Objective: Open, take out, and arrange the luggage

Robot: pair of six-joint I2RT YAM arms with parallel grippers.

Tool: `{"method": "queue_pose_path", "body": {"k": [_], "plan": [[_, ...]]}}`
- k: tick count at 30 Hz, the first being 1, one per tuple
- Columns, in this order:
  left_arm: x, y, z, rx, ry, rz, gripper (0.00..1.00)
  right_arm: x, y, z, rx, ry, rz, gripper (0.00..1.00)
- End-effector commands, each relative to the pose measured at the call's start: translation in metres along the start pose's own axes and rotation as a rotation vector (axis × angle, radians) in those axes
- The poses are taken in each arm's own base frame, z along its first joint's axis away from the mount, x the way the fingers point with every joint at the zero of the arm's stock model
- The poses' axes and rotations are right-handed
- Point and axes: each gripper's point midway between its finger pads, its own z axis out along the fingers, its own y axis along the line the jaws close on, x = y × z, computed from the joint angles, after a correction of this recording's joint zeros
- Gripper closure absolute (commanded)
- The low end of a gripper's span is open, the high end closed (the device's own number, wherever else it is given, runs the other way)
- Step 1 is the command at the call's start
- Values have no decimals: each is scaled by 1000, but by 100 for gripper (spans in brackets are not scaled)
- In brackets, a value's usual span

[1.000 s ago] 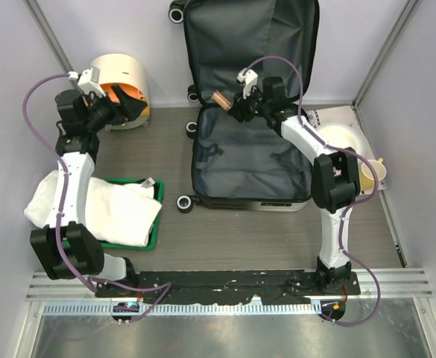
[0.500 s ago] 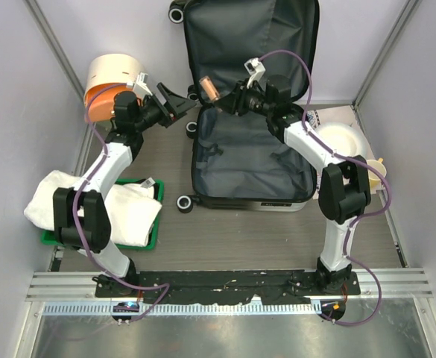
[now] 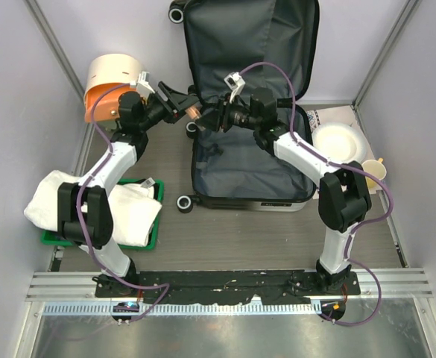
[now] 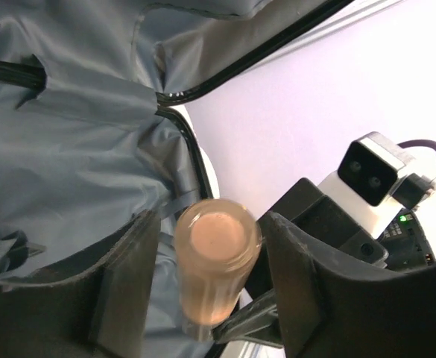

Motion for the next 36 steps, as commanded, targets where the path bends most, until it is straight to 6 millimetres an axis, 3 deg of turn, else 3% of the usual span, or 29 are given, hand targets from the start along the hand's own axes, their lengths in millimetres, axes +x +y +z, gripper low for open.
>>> {"method": "queue_pose_path", "body": {"k": [1, 3, 5, 6, 9, 10, 11, 13, 15, 16, 18, 20, 21, 23, 25, 28, 32, 36], "plan": [[-3, -26, 3, 91, -23, 35, 48, -42, 46, -14, -96, -95, -98, 99], [-2, -26, 2, 93, -24, 37, 68, -38, 46, -15, -98, -84, -91, 99], [-1, -28, 0, 98, -27, 44, 83, -37, 48, -17, -101, -80, -100, 99], [-1, -29, -1, 98, -27, 47, 99, -36, 48, -18, -100, -73, -103, 99], [1, -26, -6, 78, -31, 53, 100, -32, 48, -23, -100, -46, -117, 79], [2, -25, -7, 73, -30, 63, 100, -32, 45, -27, -86, -34, -112, 55], [1, -26, -11, 71, -35, 75, 100, -32, 43, -30, -75, -28, -110, 46], [1, -22, -15, 48, -39, 106, 100, -30, 24, -43, -11, 7, -104, 38], [-2, -22, -22, 34, -51, 123, 100, -31, 9, -60, 51, 36, -182, 37], [-3, -20, -25, 24, -54, 132, 100, -14, -16, -75, 163, 112, -173, 37], [-2, -14, -33, -1, -59, 156, 100, 4, -38, -101, 290, 212, -310, 37], [3, -7, -38, -17, -54, 162, 100, 53, -64, -136, 429, 392, -308, 37], [5, -9, -41, -17, -54, 168, 100, 61, -65, -151, 459, 434, -342, 37], [10, -4, -45, -29, -44, 177, 100, 101, -84, -188, 556, 605, -387, 35], [12, -2, -48, -39, -37, 187, 100, 126, -89, -216, 570, 751, -413, 33], [15, -1, -49, -46, -27, 194, 100, 153, -98, -249, 602, 900, -401, 32], [19, 5, -48, -55, -12, 185, 100, 172, -115, -268, 625, 1003, -424, 31], [19, 7, -47, -51, -8, 184, 100, 180, -131, -259, 621, 1013, -433, 30]]}}
